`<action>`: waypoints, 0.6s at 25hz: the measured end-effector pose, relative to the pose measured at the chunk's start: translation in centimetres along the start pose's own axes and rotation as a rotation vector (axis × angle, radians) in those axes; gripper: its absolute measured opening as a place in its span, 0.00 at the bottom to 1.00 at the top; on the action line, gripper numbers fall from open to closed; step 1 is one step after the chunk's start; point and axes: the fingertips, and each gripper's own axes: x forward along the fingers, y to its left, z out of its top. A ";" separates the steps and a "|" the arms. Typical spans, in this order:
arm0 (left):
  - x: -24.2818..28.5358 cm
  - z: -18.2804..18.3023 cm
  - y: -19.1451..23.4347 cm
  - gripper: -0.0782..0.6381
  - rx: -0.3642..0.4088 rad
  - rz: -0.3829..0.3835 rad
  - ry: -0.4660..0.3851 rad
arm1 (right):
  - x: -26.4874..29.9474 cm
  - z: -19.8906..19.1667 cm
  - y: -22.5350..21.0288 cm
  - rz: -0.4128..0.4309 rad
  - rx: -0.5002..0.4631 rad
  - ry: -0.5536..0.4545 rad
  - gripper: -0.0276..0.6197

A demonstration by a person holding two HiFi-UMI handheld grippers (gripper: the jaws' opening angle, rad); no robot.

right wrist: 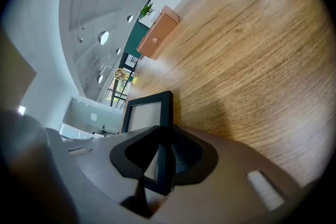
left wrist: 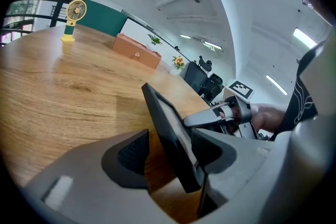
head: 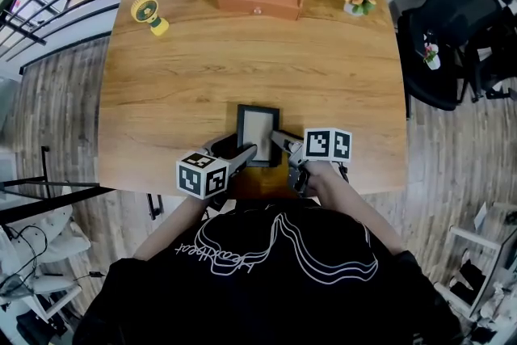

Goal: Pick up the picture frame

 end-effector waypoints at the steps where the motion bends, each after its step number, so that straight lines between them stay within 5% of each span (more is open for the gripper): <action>1: 0.1 0.1 -0.1 0.47 -0.007 -0.004 -0.004 | 0.1 0.0 0.0 0.005 0.006 0.000 0.20; 9: 0.3 0.9 -0.3 0.29 -0.027 0.006 -0.003 | 0.5 -0.2 0.2 0.002 -0.017 0.045 0.19; 15: 0.2 2.0 -0.8 0.25 -0.062 -0.012 -0.038 | 0.7 -0.2 1.1 0.044 -0.052 0.050 0.23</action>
